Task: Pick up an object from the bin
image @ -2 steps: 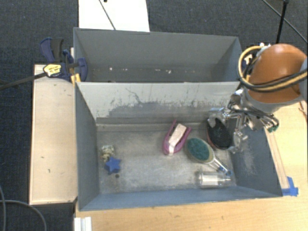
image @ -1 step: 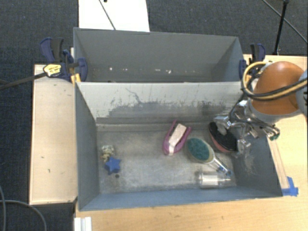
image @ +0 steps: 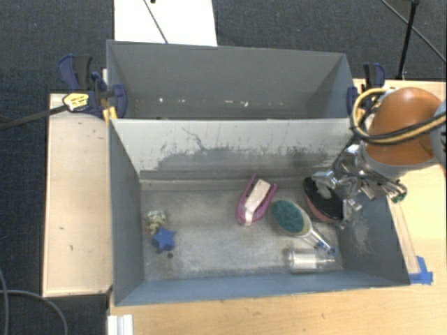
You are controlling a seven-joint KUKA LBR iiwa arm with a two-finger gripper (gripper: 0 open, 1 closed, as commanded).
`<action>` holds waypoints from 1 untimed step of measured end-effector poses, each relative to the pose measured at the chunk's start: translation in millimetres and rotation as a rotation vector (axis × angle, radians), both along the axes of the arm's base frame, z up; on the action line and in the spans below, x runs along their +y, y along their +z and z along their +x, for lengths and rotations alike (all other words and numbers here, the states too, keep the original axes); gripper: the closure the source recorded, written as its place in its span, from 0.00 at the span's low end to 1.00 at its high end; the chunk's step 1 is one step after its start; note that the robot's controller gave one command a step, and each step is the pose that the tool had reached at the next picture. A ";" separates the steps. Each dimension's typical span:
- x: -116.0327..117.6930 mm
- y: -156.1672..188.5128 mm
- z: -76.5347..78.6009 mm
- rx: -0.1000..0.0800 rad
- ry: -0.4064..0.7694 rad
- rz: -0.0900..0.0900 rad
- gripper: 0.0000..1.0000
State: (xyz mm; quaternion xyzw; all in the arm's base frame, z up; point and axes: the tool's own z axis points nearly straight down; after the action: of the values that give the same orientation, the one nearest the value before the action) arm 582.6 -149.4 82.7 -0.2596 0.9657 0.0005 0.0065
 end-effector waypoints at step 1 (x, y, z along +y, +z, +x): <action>11.0 34.8 -43.1 0.011 0.360 -0.006 1.00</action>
Offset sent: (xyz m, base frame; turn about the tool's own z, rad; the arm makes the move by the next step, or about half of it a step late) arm -0.0435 0.0107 0.0338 -0.3610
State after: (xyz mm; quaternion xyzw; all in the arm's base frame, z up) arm 539.5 -138.4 117.6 -0.4285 0.9036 0.0000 0.0003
